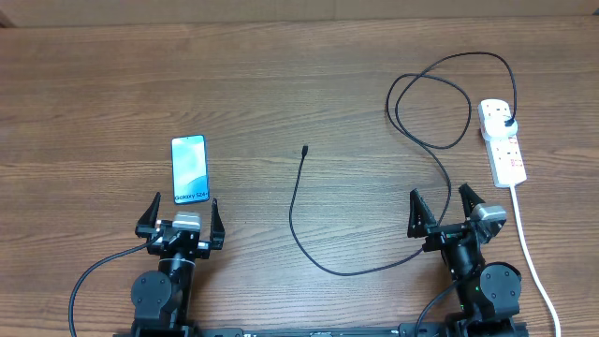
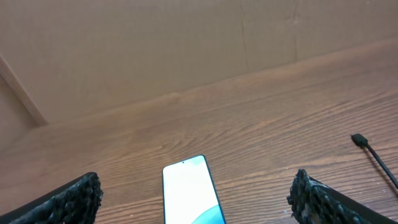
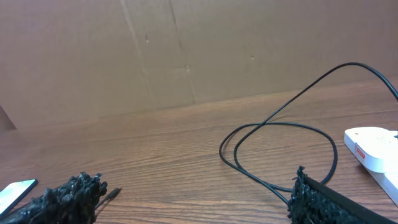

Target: Plug charger to phone and switch on socket

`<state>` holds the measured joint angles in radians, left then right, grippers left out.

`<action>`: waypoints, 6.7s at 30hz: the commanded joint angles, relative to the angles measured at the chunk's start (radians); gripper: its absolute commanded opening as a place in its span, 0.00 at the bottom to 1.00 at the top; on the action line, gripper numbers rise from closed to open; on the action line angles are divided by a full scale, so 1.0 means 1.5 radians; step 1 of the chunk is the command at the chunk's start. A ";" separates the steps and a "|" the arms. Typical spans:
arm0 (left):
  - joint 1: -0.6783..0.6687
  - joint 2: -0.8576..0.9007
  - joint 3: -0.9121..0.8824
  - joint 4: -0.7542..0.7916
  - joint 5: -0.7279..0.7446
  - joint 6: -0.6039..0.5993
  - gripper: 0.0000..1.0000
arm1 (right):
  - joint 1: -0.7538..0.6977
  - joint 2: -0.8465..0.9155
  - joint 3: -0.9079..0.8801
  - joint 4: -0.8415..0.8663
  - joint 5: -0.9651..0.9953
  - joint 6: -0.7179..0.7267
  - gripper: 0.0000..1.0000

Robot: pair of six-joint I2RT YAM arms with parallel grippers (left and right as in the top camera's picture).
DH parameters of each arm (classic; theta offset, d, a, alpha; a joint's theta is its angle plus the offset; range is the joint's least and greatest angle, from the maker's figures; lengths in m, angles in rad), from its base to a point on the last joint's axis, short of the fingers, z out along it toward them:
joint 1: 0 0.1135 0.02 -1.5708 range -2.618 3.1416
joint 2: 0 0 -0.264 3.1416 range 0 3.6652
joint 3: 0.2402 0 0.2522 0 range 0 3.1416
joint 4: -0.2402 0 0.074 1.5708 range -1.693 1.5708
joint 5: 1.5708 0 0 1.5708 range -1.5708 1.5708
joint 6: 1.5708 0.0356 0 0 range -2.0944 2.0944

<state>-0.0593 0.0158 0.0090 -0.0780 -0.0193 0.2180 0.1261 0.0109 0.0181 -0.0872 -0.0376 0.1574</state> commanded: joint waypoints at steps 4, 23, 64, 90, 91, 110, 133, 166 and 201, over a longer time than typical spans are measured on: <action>-0.004 -0.007 0.012 -0.001 0.006 -0.052 1.00 | 0.004 -0.005 -0.007 0.004 -0.001 0.004 1.00; -0.004 0.079 0.085 -0.068 0.013 -0.076 1.00 | 0.004 -0.005 -0.007 0.004 -0.001 0.004 1.00; -0.003 1.051 1.004 -0.654 0.143 -0.166 1.00 | 0.004 -0.005 -0.007 0.004 -0.001 0.004 1.00; 0.089 1.140 1.004 -0.646 0.028 -0.415 0.99 | 0.004 -0.005 -0.007 0.004 -0.001 0.004 1.00; 0.089 1.140 1.004 -0.649 0.028 -0.415 1.00 | 0.004 -0.005 -0.007 0.004 -0.001 0.004 1.00; 0.089 1.158 0.949 -0.611 -0.026 -0.334 1.00 | 0.004 -0.005 -0.007 0.004 -0.001 0.004 1.00; 0.083 1.366 0.949 -0.570 -0.077 -0.304 0.95 | 0.004 -0.005 -0.007 0.004 -0.001 0.004 1.00; 0.078 1.385 0.919 -0.537 0.007 -0.281 0.94 | 0.004 -0.005 -0.007 0.004 -0.001 0.004 1.00; 0.018 1.385 0.902 -0.570 0.055 -0.341 0.86 | 0.004 -0.005 -0.007 0.004 -0.001 0.004 1.00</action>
<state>0.0135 2.0602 1.4002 -0.9337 -0.0017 -0.2668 0.1261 0.0109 0.0185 -0.0868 -0.0376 0.1570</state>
